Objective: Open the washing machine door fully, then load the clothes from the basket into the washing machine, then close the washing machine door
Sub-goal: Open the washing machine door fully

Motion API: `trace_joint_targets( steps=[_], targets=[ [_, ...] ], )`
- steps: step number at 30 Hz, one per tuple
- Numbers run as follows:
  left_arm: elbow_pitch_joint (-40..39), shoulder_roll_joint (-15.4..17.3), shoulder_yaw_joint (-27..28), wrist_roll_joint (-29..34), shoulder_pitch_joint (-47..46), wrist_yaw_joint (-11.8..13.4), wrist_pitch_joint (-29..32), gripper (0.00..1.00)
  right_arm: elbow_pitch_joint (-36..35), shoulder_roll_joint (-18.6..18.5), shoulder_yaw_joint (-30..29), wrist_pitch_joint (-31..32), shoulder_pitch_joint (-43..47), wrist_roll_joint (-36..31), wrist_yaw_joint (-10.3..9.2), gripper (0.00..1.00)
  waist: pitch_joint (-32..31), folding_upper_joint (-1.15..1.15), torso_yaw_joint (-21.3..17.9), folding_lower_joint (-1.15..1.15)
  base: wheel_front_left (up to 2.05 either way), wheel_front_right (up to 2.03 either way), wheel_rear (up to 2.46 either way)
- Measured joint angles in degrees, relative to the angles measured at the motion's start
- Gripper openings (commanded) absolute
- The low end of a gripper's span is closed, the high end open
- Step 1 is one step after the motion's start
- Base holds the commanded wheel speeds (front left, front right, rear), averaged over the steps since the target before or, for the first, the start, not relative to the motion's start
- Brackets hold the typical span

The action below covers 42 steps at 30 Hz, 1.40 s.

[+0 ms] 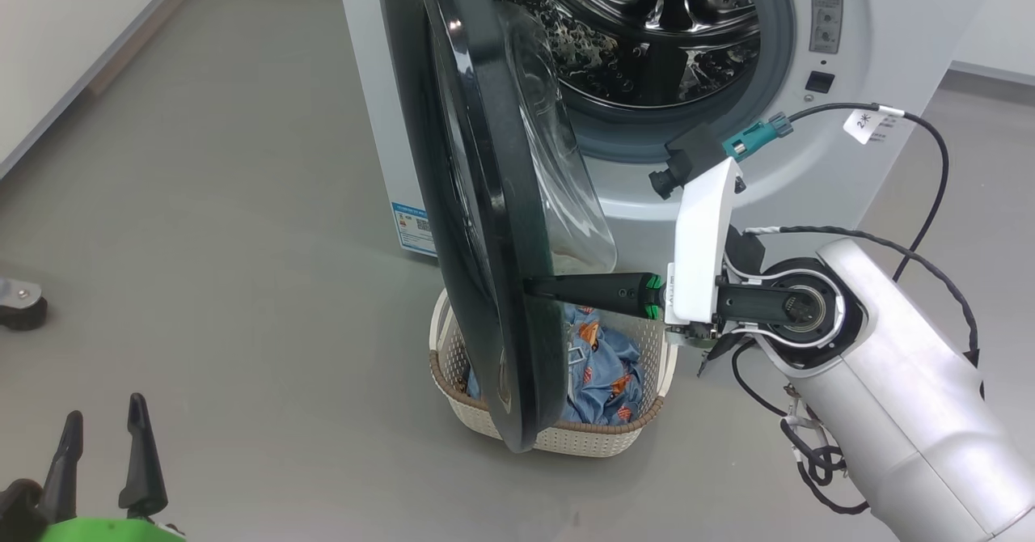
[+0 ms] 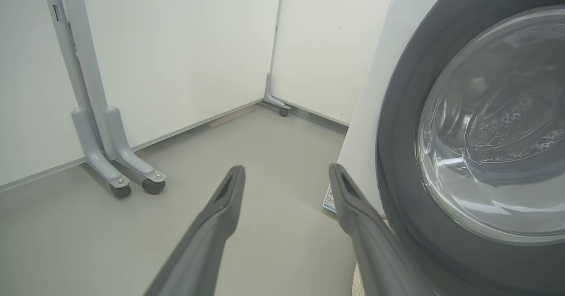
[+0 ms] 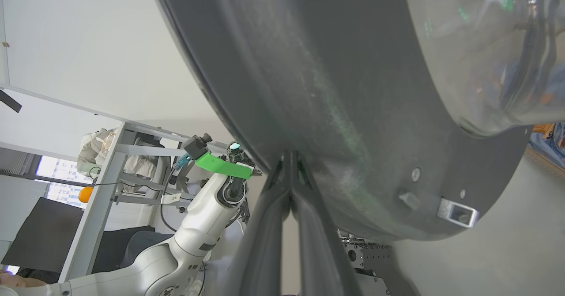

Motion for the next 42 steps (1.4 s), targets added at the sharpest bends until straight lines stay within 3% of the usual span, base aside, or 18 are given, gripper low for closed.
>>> trace_joint_targets(
  steps=[18, 31, 32, 36, 38, 42],
  targets=[
    [0.0, 0.0, 0.3, 0.0, 0.0, 0.0, 0.0, 1.00, -0.1, 0.3, 0.3, 0.1, 0.0, 0.0, 0.00, 0.00, 0.6, 0.00, 0.7, 0.00, 0.00, 0.00, 0.00],
    [-0.1, -0.1, 1.3, 0.0, 0.0, 0.0, 0.0, 1.00, -1.9, -0.3, -1.4, -1.3, -0.1, -0.7, 0.00, 0.00, 0.3, 0.00, -1.5, 0.00, 0.00, 0.00, 0.00],
    [-0.1, -0.1, 1.3, 0.0, 0.0, 0.0, 0.0, 1.00, -2.1, -0.5, -1.6, -1.5, -0.1, -0.9, 0.00, 0.18, 0.2, 0.00, -1.8, 0.00, 0.00, 0.00, 0.00],
    [-0.2, -0.1, 1.3, 0.0, 0.1, 0.0, 0.0, 1.00, -2.6, -1.0, -2.4, -2.1, -0.2, -1.2, 0.00, 0.58, -0.1, 0.00, -2.8, 0.00, 0.00, 0.00, 0.00],
    [-0.3, -0.1, 1.3, 0.0, 0.1, 0.0, 0.0, 1.00, -2.9, -1.0, -2.7, -2.5, -0.2, -1.2, 0.00, 0.96, -0.2, 0.00, -3.4, 0.00, 0.00, 0.00, 0.00],
    [-0.5, -0.1, 1.3, 0.0, 0.1, 0.0, 0.0, 1.00, -3.5, -1.3, -3.3, -3.4, -0.1, -1.2, 0.00, 1.00, -0.5, 0.00, -4.6, 0.00, 0.00, 0.00, 0.00]
  ],
)
